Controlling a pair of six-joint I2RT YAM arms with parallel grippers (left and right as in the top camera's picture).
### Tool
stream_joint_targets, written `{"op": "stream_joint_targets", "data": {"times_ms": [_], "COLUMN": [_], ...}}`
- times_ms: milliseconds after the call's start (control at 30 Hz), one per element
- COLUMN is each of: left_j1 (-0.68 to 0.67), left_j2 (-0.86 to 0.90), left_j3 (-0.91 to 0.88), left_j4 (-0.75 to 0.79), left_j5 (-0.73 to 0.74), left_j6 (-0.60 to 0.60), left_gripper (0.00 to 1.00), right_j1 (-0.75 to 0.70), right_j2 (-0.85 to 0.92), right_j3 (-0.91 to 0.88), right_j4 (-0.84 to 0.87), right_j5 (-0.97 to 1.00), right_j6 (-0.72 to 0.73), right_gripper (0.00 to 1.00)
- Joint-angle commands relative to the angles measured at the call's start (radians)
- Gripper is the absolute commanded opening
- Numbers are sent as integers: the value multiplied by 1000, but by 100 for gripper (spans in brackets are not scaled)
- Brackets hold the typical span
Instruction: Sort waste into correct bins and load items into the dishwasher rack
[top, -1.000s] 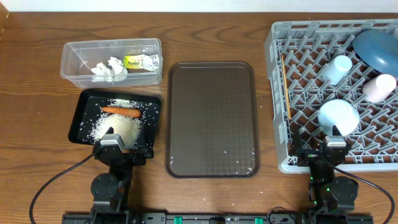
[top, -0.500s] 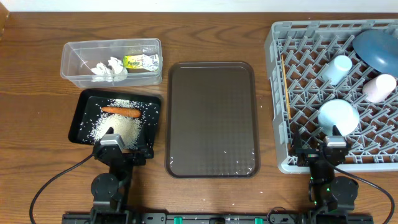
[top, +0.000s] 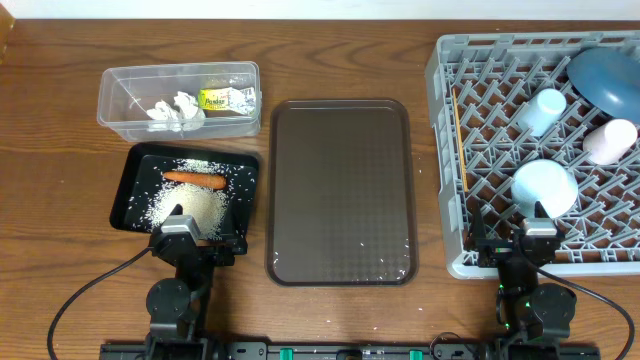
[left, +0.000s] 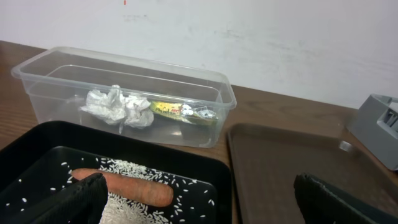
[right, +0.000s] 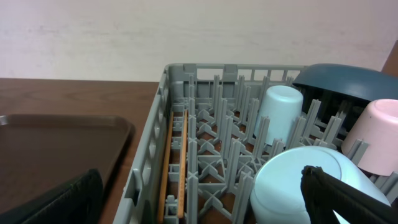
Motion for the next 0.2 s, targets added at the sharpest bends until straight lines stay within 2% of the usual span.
{"op": "stream_joint_targets", "data": {"times_ms": [0, 167], "left_j1": [-3, -3], "left_j2": [-6, -6], "left_j3": [-24, -24], "left_j4": [-26, -26], "left_j5": [-31, -31], "left_j6": [14, 14], "left_gripper": [98, 98], "right_j1": [0, 0], "right_j2": [-7, -7], "right_j3": [-3, -3], "right_j4": [-2, -2], "right_j5": [7, 7], "right_j6": [18, 18], "right_gripper": [99, 99]}}
